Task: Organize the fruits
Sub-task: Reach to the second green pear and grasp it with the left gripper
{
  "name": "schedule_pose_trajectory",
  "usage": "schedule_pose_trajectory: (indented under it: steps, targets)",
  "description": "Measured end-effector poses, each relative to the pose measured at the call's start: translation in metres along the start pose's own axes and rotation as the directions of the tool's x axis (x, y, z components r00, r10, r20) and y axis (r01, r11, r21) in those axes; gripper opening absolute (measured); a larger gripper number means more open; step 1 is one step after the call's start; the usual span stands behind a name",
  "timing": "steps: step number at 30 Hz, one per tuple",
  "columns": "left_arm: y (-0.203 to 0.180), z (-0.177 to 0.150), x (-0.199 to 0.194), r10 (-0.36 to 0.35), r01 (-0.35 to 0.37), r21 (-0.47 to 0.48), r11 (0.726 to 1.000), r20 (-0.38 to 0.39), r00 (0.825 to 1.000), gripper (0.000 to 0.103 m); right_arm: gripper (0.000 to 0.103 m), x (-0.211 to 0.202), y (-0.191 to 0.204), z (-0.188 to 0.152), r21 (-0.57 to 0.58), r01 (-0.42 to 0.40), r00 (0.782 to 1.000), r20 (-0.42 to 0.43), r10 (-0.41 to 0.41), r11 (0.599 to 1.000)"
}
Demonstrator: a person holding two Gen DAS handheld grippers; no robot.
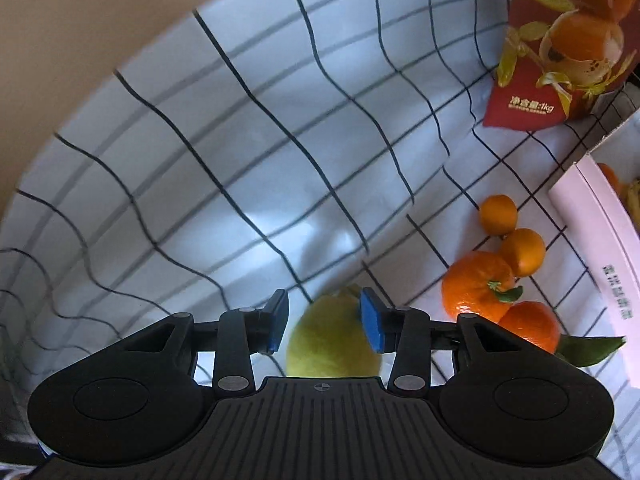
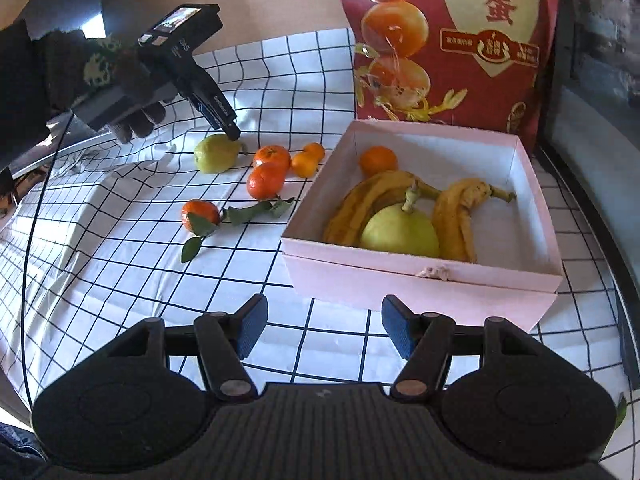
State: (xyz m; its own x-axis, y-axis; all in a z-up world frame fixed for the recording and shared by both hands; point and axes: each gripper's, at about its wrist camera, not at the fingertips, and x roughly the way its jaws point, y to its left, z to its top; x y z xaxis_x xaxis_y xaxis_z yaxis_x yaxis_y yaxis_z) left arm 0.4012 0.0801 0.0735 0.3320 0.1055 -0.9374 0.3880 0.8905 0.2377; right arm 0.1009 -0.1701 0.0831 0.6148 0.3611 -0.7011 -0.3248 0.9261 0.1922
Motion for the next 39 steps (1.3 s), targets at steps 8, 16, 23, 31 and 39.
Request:
schedule_pose_trajectory:
  steps: [8, 16, 23, 31, 39]
  targets:
    - [0.01, 0.0, 0.019, -0.007, 0.004, -0.043, 0.999, -0.061, 0.998, 0.057, 0.064, 0.0, 0.004, -0.003, 0.001, -0.005, 1.0, -0.002, 0.005, 1.0]
    - [0.015, -0.024, 0.019, -0.035, 0.031, -0.058, 0.998, -0.061, 0.998, 0.064, 0.064, 0.005, 0.002, -0.007, 0.005, -0.015, 1.0, -0.024, 0.015, 1.0]
    - [0.025, -0.066, 0.007, -0.065, 0.072, -0.111, 0.991, 0.061, 0.996, 0.064, 0.064, 0.002, 0.009, -0.009, -0.021, -0.04, 0.999, -0.021, 0.039, 0.999]
    - [0.02, -0.143, -0.025, -0.009, 0.103, -0.286, 0.953, 0.311, 0.95, 0.064, 0.064, 0.002, 0.017, -0.015, -0.05, -0.06, 0.998, -0.028, 0.059, 0.997]
    - [0.006, -0.182, -0.031, 0.041, 0.115, -0.358, 0.927, 0.4, 0.915, 0.063, 0.064, 0.008, 0.045, -0.009, -0.16, -0.113, 0.993, -0.044, 0.107, 0.981]
